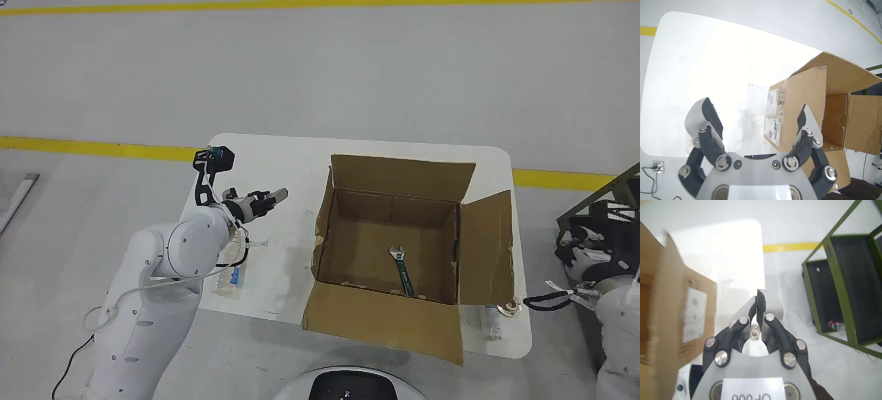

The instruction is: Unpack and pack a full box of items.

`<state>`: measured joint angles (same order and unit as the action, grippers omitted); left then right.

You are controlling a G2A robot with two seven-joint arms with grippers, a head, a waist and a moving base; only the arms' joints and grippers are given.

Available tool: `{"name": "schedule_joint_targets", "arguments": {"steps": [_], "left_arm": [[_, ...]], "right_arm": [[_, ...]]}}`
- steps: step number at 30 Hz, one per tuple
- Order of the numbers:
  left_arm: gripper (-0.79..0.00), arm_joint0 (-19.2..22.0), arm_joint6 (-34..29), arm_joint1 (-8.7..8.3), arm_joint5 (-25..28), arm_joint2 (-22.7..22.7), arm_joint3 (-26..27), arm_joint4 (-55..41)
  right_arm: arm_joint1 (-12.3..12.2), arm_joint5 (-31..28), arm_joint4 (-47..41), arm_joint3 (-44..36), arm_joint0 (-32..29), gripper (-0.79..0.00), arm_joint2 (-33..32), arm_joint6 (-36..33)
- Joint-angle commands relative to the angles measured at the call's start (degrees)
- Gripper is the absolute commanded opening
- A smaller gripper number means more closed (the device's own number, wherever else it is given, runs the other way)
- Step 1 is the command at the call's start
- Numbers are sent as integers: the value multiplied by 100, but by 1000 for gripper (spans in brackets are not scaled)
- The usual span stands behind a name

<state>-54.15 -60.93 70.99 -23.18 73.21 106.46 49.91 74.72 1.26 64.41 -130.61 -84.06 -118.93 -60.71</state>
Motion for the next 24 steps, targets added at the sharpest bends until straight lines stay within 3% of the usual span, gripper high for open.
{"name": "schedule_joint_targets", "arguments": {"steps": [1, 7, 12, 16, 20, 24], "left_arm": [[0, 0, 0, 0, 0, 0, 0, 0], [0, 0, 0, 0, 0, 0, 0, 0], [0, 0, 0, 0, 0, 0, 0, 0], [0, 0, 0, 0, 0, 0, 0, 0], [0, 0, 0, 0, 0, 0, 0, 0], [0, 0, 0, 0, 0, 0, 0, 0]], "right_arm": [[-5, 80, -521, -374, 154, -785, -83, 131], [-64, -162, -1583, -404, 683, -785, 345, 216], [-112, -224, -1677, -404, 808, -785, 1356, -297], [-140, -142, -1241, -404, 794, -785, 2259, -730], [-185, -289, -68, -202, 882, -785, 3052, -985], [-177, -82, 642, 303, 998, -785, 3712, -1102]]}}
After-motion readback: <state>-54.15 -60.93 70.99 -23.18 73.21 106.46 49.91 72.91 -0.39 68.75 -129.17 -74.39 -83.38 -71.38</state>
